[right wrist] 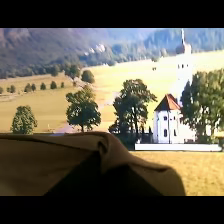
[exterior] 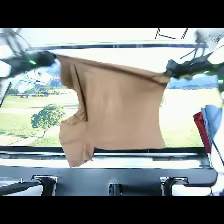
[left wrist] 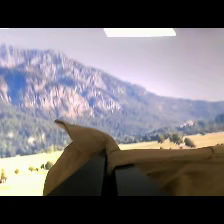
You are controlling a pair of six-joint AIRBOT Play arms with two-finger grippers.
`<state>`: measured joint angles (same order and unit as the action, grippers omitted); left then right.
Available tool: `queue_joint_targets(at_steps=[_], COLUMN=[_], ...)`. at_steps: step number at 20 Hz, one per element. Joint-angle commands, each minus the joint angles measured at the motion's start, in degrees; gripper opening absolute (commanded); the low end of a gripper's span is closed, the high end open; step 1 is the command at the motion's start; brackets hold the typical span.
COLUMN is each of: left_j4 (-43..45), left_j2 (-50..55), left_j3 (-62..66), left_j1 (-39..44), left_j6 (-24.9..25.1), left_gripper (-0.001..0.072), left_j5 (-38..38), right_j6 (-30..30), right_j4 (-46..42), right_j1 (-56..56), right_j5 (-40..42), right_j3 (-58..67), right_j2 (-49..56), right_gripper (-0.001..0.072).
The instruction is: Fold the clothes and pants, and hang the long-sleeved shirts on hangers.
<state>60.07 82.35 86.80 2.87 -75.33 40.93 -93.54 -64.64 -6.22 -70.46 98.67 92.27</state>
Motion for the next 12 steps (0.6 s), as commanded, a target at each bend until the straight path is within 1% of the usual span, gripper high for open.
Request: queue_joint_targets(at_steps=[1,4,5,6,7,8,9,11,12], left_j4=[-4.6,-4.6,-4.6,-4.6,-4.6,-3.5,-1.5,1.3,1.7], left_j2=[11.3,14.6,14.4,14.0,13.4,13.0,12.5,11.7,11.6], left_j3=[-2.1,-2.1,-2.0,-1.6,-0.1,1.8,3.4,3.7,2.5], left_j1=[0.4,0.6,0.2,-0.8,-2.8,-5.6,-8.8,-16.4,-19.9], left_j6=[-2.1,-5.5,-6.8,-8.6,-9.3,-8.5,-8.5,-8.5,-8.5], left_gripper=[0.0030,0.0056,0.0104,0.0311,0.0551,0.0600,0.0599,0.0600,0.0599], left_j5=[5.9,12.6,13.8,15.7,20.1,26.1,32.0,43.6,48.3], right_j6=[-5.7,-5.7,-5.7,-5.6,-4.8,-3.7,-2.1,-1.8,-1.4], right_j4=[3.1,3.1,3.1,2.9,1.7,0.0,-1.6,-5.5,-7.1], right_j1=[0.8,2.9,2.9,2.6,1.3,-0.9,-3.5,-10.2,-13.2], right_j5=[-4.0,-4.6,-4.0,-4.1,-5.4,-7.9,-11.1,-19.8,-23.7], right_j3=[-0.8,-0.8,-0.8,-0.5,0.3,1.2,1.6,0.9,-0.9], right_j2=[9.9,12.6,12.5,12.0,11.0,9.4,7.7,4.8,3.7], right_gripper=[0.0040,0.0041,0.0041,0.0074,0.0257,0.0574,0.0697,0.0665,0.0663])
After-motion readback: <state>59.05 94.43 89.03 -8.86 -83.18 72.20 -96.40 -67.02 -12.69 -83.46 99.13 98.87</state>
